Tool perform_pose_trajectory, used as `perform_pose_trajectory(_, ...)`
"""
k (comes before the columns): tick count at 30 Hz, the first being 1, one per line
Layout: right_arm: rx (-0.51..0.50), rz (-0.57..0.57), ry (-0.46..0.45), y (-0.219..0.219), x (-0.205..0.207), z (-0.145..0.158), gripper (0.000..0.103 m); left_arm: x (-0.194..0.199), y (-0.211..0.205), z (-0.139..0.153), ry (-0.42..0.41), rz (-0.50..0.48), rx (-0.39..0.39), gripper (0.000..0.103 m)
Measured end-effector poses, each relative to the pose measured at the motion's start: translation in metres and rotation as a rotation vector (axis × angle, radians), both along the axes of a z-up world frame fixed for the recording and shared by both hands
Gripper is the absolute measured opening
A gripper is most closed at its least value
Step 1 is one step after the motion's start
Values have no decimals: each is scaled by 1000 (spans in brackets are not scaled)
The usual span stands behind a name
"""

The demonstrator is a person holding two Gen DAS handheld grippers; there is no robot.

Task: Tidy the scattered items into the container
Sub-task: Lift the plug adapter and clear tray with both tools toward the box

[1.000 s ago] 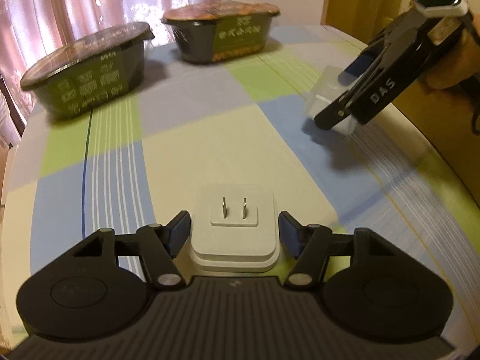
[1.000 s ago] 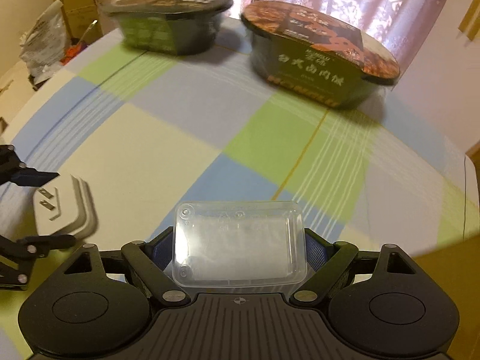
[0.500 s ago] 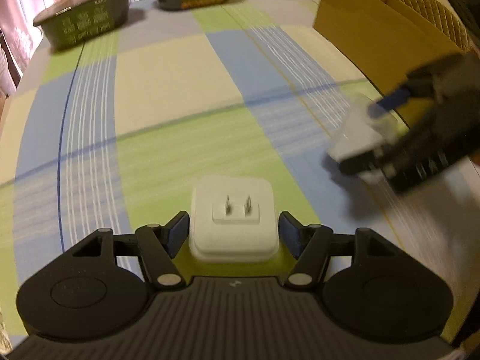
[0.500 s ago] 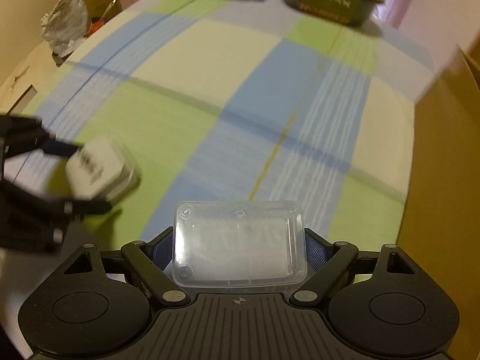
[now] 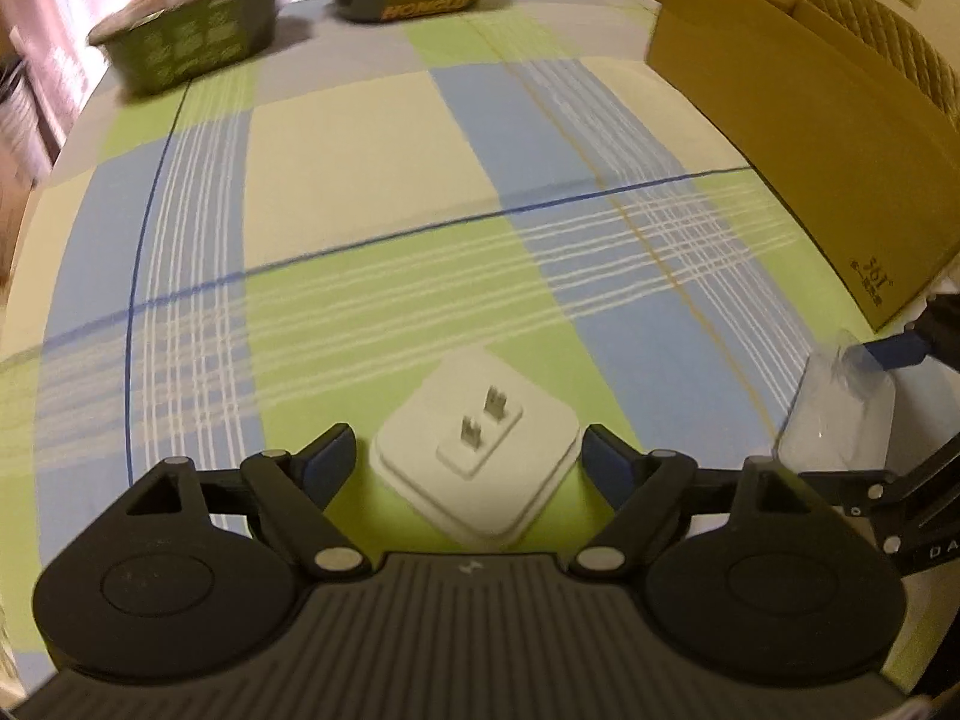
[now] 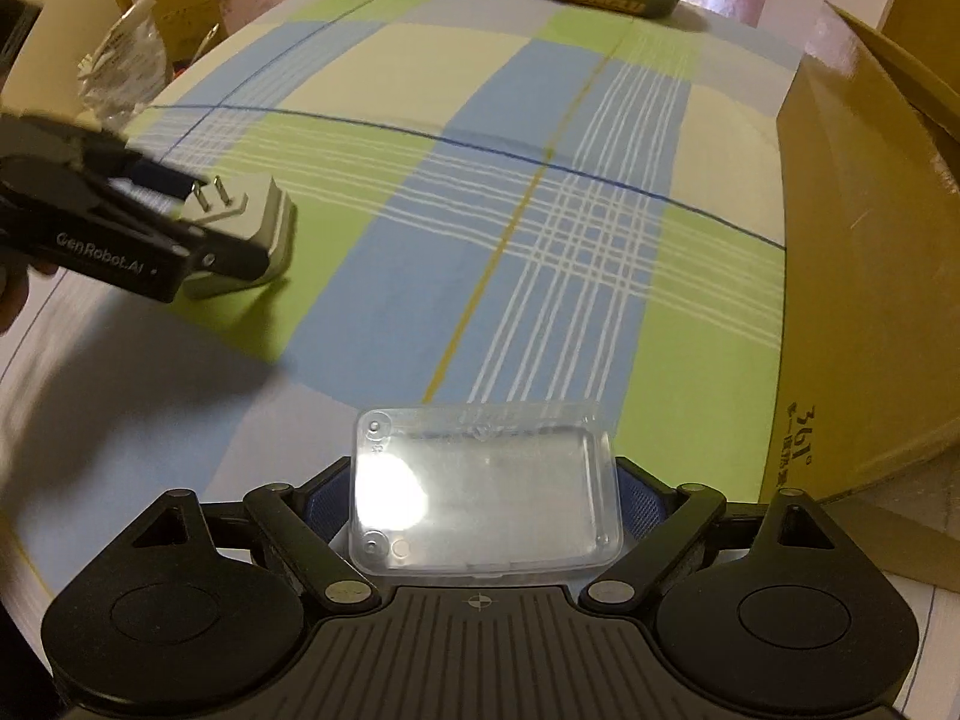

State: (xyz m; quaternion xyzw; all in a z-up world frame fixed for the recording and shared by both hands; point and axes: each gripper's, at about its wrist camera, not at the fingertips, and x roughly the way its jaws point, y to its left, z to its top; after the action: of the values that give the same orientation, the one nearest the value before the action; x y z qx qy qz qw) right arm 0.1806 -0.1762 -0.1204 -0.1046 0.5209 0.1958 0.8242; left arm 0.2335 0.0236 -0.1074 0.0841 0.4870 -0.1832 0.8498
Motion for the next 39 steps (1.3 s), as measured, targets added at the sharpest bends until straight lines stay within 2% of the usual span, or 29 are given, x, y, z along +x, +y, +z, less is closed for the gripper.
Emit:
perform_pose_trajectory(4, 11, 0, 5, -3, -2, -1, 93, 2, -11, -1, -18, -142, 65, 79)
perform_pose_trajectory(8, 31, -23, 3, -7, -1, 0, 92, -1, -15, -1, 18, -204, 96, 73)
perform_pose_trajectory(15, 46, -36, 4, -10, -2, 0, 92, -1, -11, 4, 18, -184, 89, 70)
perform_pose_trajectory(22, 55, -52, 0, -15, -2, 0, 92, 18, -10, -5, 85, -143, 63, 70)
perform_pose_trajectory(26, 56, -47, 1, -15, 0, -1, 92, 15, -13, -9, 102, -147, 71, 61)
perform_pose_trajectory(29, 66, -57, 2, -16, 1, 0, 92, 12, -12, -7, 113, -127, 65, 60)
perform_pose_trajectory(34, 62, -52, -12, -16, -7, 4, 92, -8, -12, 2, 119, -123, 28, 60)
perform_pose_trajectory(39, 43, -43, -24, -20, -21, 5, 92, -40, -27, 6, 129, -185, 48, 60)
